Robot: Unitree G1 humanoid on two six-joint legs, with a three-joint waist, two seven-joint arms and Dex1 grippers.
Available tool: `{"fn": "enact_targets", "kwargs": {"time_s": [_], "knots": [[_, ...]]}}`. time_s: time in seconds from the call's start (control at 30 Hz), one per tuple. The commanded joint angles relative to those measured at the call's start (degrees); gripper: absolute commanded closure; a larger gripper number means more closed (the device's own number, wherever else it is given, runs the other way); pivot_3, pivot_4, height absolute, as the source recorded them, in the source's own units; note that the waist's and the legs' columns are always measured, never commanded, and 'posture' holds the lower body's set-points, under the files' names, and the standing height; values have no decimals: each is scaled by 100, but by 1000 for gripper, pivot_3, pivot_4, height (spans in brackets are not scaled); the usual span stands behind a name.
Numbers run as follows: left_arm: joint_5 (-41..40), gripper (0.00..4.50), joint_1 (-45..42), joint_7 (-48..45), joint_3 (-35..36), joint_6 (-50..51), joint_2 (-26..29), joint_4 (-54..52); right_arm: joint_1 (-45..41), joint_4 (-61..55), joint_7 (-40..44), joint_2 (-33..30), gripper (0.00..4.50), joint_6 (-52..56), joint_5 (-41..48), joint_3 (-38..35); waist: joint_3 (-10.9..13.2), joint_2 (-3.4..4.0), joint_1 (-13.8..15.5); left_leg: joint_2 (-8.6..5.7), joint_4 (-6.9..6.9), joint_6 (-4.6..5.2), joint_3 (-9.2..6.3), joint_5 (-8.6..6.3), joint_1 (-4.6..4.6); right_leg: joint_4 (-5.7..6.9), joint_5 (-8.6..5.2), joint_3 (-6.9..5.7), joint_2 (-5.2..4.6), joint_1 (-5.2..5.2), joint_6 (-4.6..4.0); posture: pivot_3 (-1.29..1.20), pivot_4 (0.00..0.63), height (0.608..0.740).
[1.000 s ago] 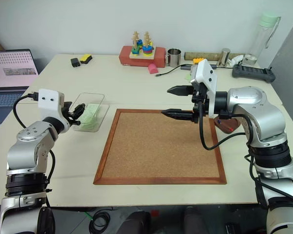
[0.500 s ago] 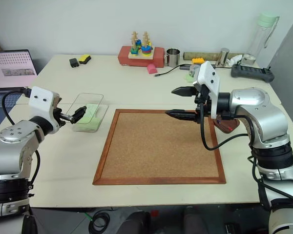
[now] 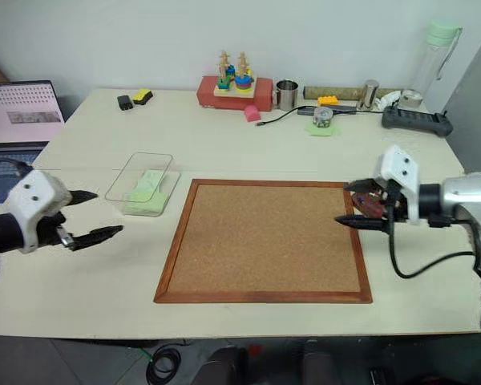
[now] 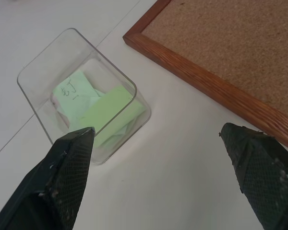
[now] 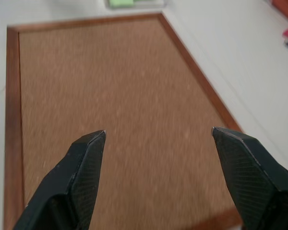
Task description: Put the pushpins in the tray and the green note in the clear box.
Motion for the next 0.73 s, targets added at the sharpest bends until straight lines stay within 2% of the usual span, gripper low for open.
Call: {"fn": "enact_targets", "kwargs": {"time_s": [0.03,0.33,0.73], "knots": [[-53,55,202,-440,397,-172,287,166,517,182,306,-497,814,-350,-86,-620,0,0,-12,1,3,0,4,0,2,1,0,2,0,2,0,0,150,740],[81,55,479,-823,495,-487,428,467,1721,535,530,-982,814,-1040,-469,-1242,0,0,-27,9,3,1,17,1,9,7,0,7,3,2,0,0,150,740],[19,55,642,-986,456,-470,368,387,1581,734,350,-904,814,-1326,-558,-1219,0,0,-30,8,4,1,22,1,11,8,0,10,3,4,0,0,150,740]]}}
